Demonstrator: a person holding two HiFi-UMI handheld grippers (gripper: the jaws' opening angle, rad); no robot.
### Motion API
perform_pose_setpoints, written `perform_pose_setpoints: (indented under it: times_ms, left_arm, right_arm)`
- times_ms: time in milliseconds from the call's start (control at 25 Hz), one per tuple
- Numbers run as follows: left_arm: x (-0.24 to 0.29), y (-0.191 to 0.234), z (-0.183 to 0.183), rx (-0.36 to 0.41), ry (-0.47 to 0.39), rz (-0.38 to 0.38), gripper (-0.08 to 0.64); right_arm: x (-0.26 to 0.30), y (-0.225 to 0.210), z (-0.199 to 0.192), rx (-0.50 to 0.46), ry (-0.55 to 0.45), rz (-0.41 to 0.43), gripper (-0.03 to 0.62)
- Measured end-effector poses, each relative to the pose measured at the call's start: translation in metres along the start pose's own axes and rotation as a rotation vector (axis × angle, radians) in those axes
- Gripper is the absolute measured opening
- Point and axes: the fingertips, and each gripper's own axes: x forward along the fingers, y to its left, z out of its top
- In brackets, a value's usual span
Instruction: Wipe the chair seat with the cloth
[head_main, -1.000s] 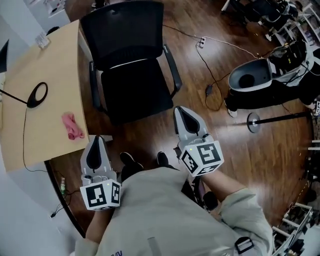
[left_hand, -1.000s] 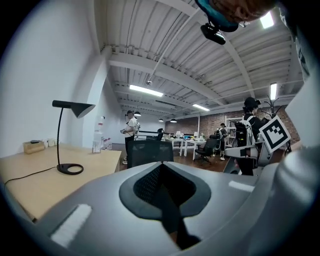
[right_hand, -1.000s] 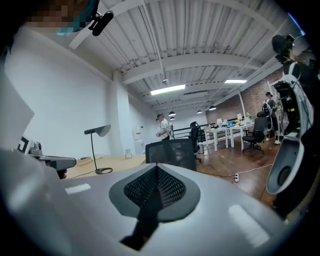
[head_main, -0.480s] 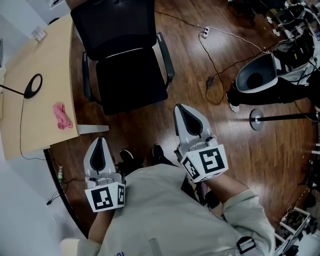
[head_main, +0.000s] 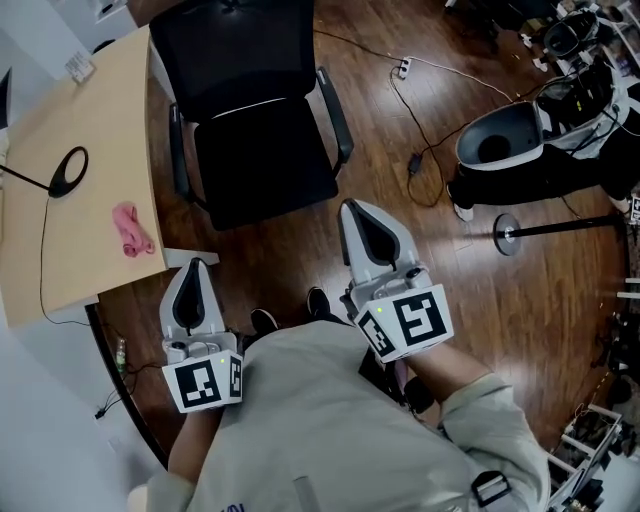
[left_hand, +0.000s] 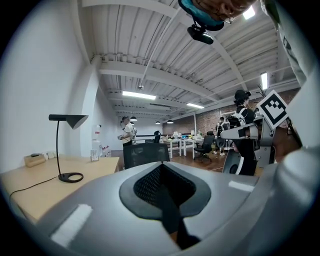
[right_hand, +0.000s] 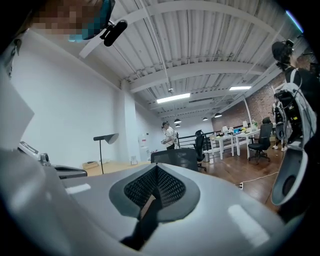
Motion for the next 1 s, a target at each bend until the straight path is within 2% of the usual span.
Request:
perform_pose_setpoints:
  times_ms: [200,480,1000]
  left_arm:
    - [-0.01,0.021,0.001,-0.005,-0.012,-0.007,0.005]
    - [-0.018,0.024,0.004,-0.03,-0.031,-0.02,0.005]
    - [-0.028,-0.003,0.007,-0.032,-0.046,-0.018,0.005]
  right_arm:
    - [0.001,0.033,-0.004,-0.016,-0.004,0.008,0.0]
    - [-0.012,0.05,-0.012,-0.032,0.009,0.003,0.0]
    - [-0.031,0.039,-0.015,-0.05,0.014,0.025,0.0]
